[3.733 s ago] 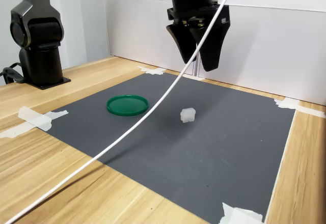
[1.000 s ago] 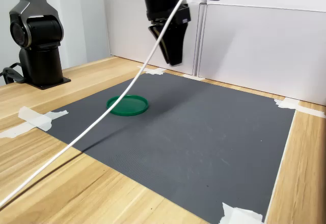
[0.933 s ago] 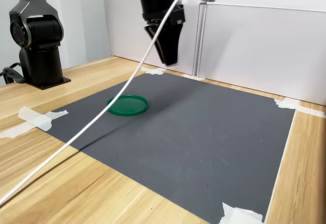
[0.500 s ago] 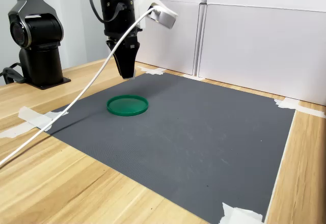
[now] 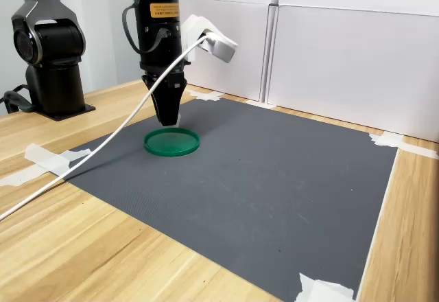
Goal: Grasp a white terminal and put it in the green lid.
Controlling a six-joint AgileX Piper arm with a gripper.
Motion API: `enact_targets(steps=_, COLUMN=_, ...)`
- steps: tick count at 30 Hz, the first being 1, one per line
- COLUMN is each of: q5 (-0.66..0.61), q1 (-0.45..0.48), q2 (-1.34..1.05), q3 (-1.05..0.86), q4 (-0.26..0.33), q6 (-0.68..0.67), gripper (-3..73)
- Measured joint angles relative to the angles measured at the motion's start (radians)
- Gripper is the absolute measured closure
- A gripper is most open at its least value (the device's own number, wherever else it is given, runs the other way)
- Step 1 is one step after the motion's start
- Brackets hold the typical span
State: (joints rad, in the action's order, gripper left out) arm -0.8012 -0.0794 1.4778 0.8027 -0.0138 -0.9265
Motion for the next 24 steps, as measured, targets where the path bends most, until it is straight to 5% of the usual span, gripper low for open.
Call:
enact_targets(steps=5, q5=0.0, q1=0.0, q2=0.024, q3=0.0, q4=-0.03, q6=0.001, gripper=52.6)
enact_targets(steps=12, q5=0.032, q1=0.0, q2=0.017, q3=-0.002, q4=-0.003, q6=0.002, gripper=19.2)
enact_targets(steps=16, q5=0.085, q1=0.0, q2=-0.051, q3=-0.003, q4=0.028, q6=0.002, gripper=6.3)
enact_targets(steps=24, q5=0.278, q1=0.0, q2=-0.271, q3=-0.004, q4=0.078, q6=0.054, gripper=5.2)
